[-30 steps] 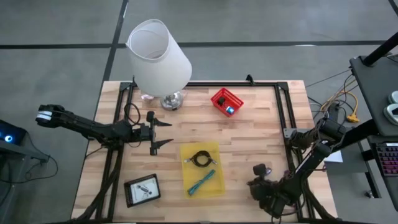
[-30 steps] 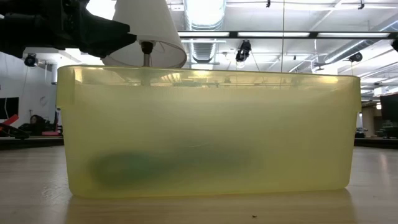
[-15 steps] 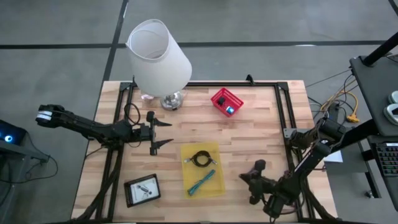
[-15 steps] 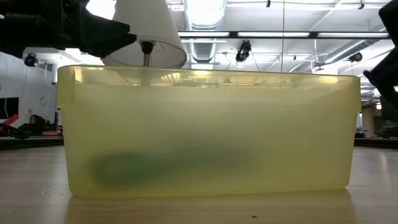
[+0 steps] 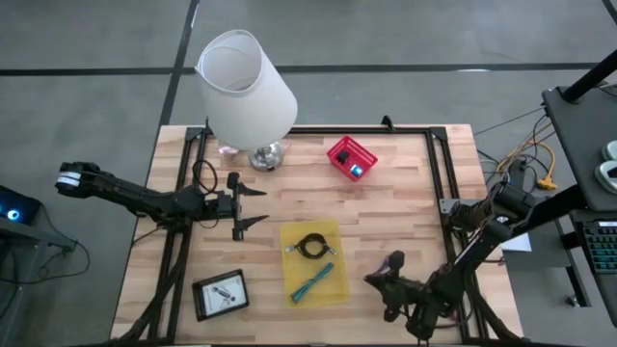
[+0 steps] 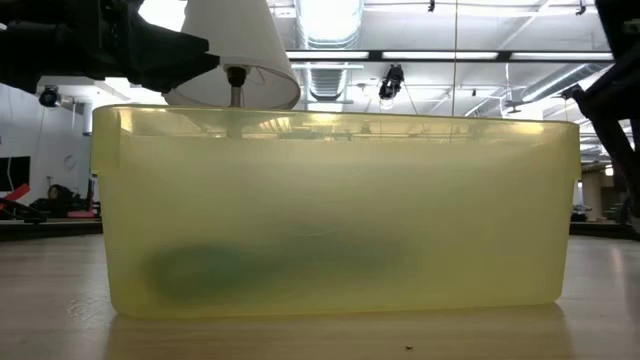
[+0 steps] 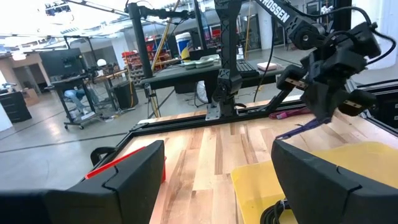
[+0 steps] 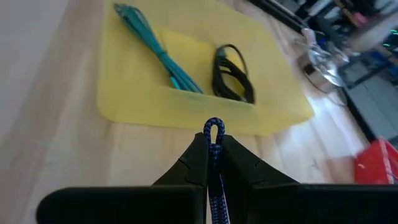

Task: Pick and place items into bin
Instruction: Put the violet charger cable into the yellow bin

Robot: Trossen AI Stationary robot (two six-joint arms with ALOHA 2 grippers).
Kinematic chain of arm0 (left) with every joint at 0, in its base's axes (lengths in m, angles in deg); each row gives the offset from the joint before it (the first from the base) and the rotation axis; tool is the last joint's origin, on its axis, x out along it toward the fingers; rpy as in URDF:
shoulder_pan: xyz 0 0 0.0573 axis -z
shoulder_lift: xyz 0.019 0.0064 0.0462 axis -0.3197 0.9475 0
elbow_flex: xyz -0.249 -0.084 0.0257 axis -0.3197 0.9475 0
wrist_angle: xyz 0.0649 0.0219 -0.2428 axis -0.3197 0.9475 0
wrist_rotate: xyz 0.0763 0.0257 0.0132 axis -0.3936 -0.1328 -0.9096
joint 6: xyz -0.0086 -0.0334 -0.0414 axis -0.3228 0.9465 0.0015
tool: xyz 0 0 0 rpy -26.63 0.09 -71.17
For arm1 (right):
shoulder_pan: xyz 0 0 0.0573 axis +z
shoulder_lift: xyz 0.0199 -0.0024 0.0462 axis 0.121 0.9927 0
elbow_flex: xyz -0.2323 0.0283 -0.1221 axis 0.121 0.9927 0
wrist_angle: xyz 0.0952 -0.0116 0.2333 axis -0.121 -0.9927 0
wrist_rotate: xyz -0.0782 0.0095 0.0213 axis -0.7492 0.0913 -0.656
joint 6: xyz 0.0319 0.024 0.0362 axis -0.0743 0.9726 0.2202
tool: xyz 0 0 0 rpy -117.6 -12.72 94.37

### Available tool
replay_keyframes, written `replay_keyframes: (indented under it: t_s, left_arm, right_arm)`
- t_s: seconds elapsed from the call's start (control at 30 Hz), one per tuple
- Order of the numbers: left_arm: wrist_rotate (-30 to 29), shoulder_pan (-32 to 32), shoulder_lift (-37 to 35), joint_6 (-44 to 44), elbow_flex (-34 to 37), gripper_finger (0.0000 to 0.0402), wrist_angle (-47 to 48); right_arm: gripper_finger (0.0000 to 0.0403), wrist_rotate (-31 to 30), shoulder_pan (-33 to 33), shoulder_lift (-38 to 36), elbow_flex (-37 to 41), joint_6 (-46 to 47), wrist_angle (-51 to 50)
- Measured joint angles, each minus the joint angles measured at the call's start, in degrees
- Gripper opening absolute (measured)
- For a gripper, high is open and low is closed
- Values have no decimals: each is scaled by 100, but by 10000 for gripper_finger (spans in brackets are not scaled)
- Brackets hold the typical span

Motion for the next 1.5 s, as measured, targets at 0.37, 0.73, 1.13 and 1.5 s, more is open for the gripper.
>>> replay_keyframes:
  t_s: [0.37, 0.73, 1.13, 1.5]
  left_arm:
    - [-1, 0, 0, -2, 0, 279, 0]
    - [1, 0, 1, -4, 0, 279, 0]
    - [-1, 0, 2, -2, 0, 279, 2]
    - [0, 0, 2, 9, 0, 279, 2]
  right_arm:
    - [13, 830, -260, -203, 36, -3091, 1979]
    - [13, 2745, -857, -570, 462, -6293, 4674]
    - [13, 4220, -1979, -292, 800, -6718, 7956]
    - [13, 4713, -2919, -286, 818, -4721, 7900]
